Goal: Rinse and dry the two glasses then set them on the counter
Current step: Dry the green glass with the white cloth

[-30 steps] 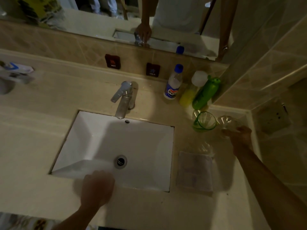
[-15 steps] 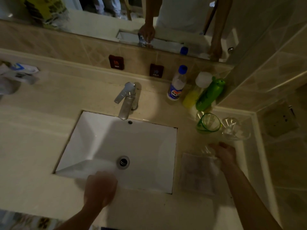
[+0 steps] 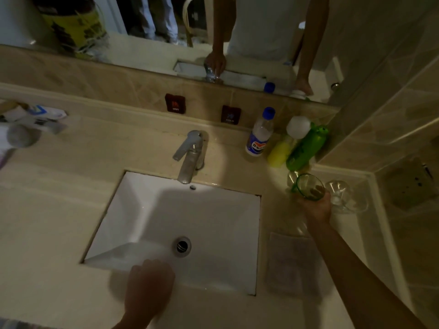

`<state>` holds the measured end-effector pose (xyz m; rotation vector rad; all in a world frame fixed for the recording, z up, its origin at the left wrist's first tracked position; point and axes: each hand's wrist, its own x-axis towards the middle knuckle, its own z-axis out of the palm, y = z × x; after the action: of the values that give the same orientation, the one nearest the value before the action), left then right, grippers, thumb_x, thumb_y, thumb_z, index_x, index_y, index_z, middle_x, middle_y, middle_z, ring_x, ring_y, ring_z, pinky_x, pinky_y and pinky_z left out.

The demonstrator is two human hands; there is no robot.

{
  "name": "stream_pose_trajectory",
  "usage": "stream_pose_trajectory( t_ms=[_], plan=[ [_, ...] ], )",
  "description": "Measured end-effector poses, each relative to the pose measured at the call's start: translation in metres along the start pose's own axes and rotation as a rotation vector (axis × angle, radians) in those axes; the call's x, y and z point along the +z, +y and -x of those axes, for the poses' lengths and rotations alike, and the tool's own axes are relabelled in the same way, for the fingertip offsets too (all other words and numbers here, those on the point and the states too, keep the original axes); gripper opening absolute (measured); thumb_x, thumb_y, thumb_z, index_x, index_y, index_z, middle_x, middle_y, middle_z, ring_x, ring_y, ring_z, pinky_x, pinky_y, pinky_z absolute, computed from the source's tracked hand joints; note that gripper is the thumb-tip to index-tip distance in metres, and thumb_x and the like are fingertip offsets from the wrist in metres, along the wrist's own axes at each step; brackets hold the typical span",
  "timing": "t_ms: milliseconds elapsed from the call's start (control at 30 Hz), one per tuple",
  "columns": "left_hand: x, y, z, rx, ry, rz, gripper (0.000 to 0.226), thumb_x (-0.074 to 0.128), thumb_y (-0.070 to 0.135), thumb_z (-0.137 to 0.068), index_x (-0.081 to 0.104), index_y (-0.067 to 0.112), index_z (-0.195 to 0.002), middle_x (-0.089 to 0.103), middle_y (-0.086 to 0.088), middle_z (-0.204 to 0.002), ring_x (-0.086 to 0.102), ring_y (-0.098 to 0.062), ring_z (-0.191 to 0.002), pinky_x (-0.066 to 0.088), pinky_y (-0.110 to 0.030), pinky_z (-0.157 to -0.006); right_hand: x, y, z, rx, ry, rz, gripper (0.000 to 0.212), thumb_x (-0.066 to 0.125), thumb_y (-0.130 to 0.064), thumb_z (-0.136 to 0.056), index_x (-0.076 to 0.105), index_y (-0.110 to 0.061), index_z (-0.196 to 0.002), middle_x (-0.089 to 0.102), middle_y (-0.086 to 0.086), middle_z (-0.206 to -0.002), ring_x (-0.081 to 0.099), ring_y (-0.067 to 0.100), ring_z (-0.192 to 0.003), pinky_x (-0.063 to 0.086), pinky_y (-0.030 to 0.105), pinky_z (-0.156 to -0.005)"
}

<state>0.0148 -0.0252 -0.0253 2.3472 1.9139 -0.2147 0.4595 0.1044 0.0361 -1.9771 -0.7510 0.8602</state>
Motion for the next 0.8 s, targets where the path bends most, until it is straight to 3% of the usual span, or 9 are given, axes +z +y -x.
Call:
stream_pose_trajectory(
  t_ms=[33, 100, 233, 300, 400, 533, 633, 733, 800],
  plan=[
    [0.002, -0.001, 0.001, 0.005, 0.024, -0.009, 0.029, 0.044, 0.034, -0.081, 0.065, 0.022, -0.065, 0.060, -0.002, -0.066, 0.059, -0.027, -0.064, 0.038, -0.038, -0.063, 0.002, 0.003, 0.001, 0.046, 0.002, -0.221, 0.048, 0.055, -0.039, -0.094, 0.049, -0.011, -0.132, 0.057, 0.017, -0.128, 0.054, 0.036, -0.116, 0.055, 0.058, -0.082],
    [0.003, 0.002, 0.000, 0.005, 0.079, -0.002, 0.025, 0.048, 0.031, -0.080, 0.064, 0.020, -0.065, 0.060, -0.005, -0.065, 0.059, -0.029, -0.062, 0.037, -0.039, -0.062, -0.004, 0.004, 0.017, -0.031, 0.012, -0.128, 0.059, 0.064, -0.036, -0.089, 0.044, -0.018, -0.141, 0.056, 0.015, -0.133, 0.053, 0.037, -0.122, 0.055, 0.049, -0.086],
    [0.014, -0.001, -0.007, 0.022, 0.098, -0.003, 0.024, 0.048, 0.029, -0.081, 0.067, 0.021, -0.069, 0.061, -0.006, -0.068, 0.058, -0.031, -0.064, 0.034, -0.040, -0.063, -0.014, -0.016, 0.063, -0.014, 0.022, -0.258, 0.068, 0.079, 0.010, -0.070, 0.049, -0.017, -0.124, 0.060, -0.004, -0.108, 0.064, 0.006, -0.090, 0.057, 0.023, -0.067],
    [0.015, -0.005, -0.006, 0.050, 0.008, -0.041, 0.029, 0.044, 0.031, -0.080, 0.070, 0.022, -0.074, 0.063, -0.005, -0.071, 0.059, -0.030, -0.068, 0.033, -0.039, -0.064, -0.011, -0.018, 0.094, -0.068, -0.049, -0.271, 0.067, 0.078, 0.014, -0.068, 0.051, -0.014, -0.122, 0.061, -0.002, -0.108, 0.064, 0.001, -0.087, 0.055, 0.013, -0.061],
    [-0.006, -0.001, -0.007, -0.033, -0.262, 0.081, 0.041, 0.034, 0.043, -0.081, 0.072, 0.029, -0.079, 0.068, 0.004, -0.074, 0.064, -0.024, -0.073, 0.035, -0.036, -0.066, -0.004, -0.018, 0.132, -0.059, -0.185, -0.280, 0.067, 0.085, 0.006, -0.061, 0.056, -0.016, -0.117, 0.067, 0.002, -0.102, 0.065, 0.012, -0.087, 0.056, 0.017, -0.060],
    [-0.036, 0.004, -0.023, -0.310, -0.400, 0.626, 0.026, 0.042, 0.051, -0.095, 0.063, 0.038, -0.102, 0.072, 0.013, -0.103, 0.066, -0.014, -0.102, 0.040, -0.036, -0.092, 0.019, -0.011, 0.173, 0.070, -0.276, -0.244, 0.101, 0.097, -0.032, -0.024, 0.058, -0.015, -0.116, 0.067, 0.006, -0.107, 0.066, 0.022, -0.097, 0.056, 0.026, -0.067],
    [-0.079, 0.024, -0.023, -0.375, -0.354, 1.332, 0.014, 0.061, 0.033, -0.095, 0.065, 0.028, -0.107, 0.074, -0.006, -0.105, 0.070, -0.021, -0.092, 0.051, -0.028, -0.080, 0.040, -0.006, 0.202, 0.135, -0.343, -0.222, 0.093, 0.095, -0.034, -0.035, 0.058, -0.021, -0.119, 0.064, 0.010, -0.111, 0.065, 0.025, -0.103, 0.058, 0.039, -0.082],
    [-0.110, 0.050, -0.024, -0.298, -0.434, 1.646, 0.022, 0.055, 0.028, -0.103, 0.065, 0.021, -0.121, 0.076, -0.006, -0.115, 0.071, -0.025, -0.108, 0.057, -0.032, -0.090, 0.068, -0.014, 0.225, 0.201, -0.385, -0.197, 0.065, 0.092, -0.019, -0.061, 0.057, -0.021, -0.115, 0.067, 0.008, -0.109, 0.067, 0.022, -0.097, 0.058, 0.040, -0.084],
    [-0.115, 0.062, -0.021, -0.291, -0.498, 1.764, 0.029, 0.054, 0.030, -0.102, 0.061, 0.018, -0.128, 0.072, -0.008, -0.125, 0.067, -0.027, -0.118, 0.055, -0.041, -0.100, 0.090, -0.019, 0.238, 0.202, -0.375, -0.206, 0.057, 0.088, -0.028, -0.067, 0.057, -0.019, -0.115, 0.070, 0.006, -0.108, 0.070, 0.019, -0.094, 0.059, 0.039, -0.083]
  ],
)
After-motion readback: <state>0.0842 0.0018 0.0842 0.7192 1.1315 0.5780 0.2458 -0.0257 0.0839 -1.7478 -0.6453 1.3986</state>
